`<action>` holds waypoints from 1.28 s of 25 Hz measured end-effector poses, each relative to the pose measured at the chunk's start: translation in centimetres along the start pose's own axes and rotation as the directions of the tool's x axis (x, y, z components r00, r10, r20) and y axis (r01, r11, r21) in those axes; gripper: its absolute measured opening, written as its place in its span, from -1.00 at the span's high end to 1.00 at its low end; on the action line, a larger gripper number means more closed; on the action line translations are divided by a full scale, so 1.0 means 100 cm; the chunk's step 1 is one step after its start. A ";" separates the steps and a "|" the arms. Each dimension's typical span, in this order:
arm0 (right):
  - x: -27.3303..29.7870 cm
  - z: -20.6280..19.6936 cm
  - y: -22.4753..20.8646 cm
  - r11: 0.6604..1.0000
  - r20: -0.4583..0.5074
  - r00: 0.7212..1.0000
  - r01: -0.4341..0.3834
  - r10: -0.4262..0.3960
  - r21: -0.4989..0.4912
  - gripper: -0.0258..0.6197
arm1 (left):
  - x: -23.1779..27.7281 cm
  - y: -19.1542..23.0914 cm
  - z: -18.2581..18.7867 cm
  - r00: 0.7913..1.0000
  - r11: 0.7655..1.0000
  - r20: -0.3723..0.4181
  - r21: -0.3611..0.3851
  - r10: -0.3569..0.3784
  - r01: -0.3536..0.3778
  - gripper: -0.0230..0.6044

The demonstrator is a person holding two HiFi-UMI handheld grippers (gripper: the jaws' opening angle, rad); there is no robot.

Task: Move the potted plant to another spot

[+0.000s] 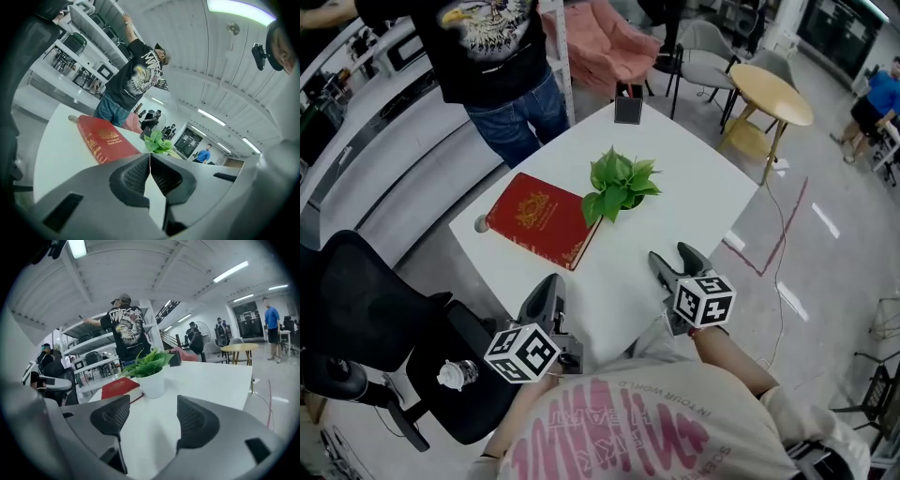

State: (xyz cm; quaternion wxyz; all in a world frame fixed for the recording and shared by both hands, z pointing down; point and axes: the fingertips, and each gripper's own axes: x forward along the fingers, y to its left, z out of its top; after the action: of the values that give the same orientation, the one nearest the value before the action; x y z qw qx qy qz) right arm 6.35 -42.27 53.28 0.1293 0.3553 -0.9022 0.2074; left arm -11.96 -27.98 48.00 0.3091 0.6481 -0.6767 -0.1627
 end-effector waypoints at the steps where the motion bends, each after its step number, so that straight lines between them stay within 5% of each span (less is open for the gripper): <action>1: -0.004 0.000 0.000 1.000 0.005 1.000 0.006 -0.006 0.017 -0.03 | 0.000 -0.001 -0.001 1.000 1.000 -0.006 0.000 -0.008 0.008 0.85; 14: -0.041 0.013 0.012 0.994 0.061 0.998 0.018 -0.025 0.105 0.39 | 0.003 -0.026 -0.004 0.995 0.996 -0.055 0.023 -0.088 0.089 0.85; 32: -0.085 0.045 0.008 0.974 0.130 0.989 -0.099 0.073 0.204 0.87 | -0.013 -0.066 -0.011 0.999 0.999 0.001 0.026 -0.035 0.035 0.85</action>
State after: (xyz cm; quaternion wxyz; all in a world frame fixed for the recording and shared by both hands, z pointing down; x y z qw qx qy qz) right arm 11.48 -38.88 45.85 0.0268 0.3395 -0.8961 0.2848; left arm -6.20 -27.25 44.51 0.2973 0.6638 -0.6674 -0.1598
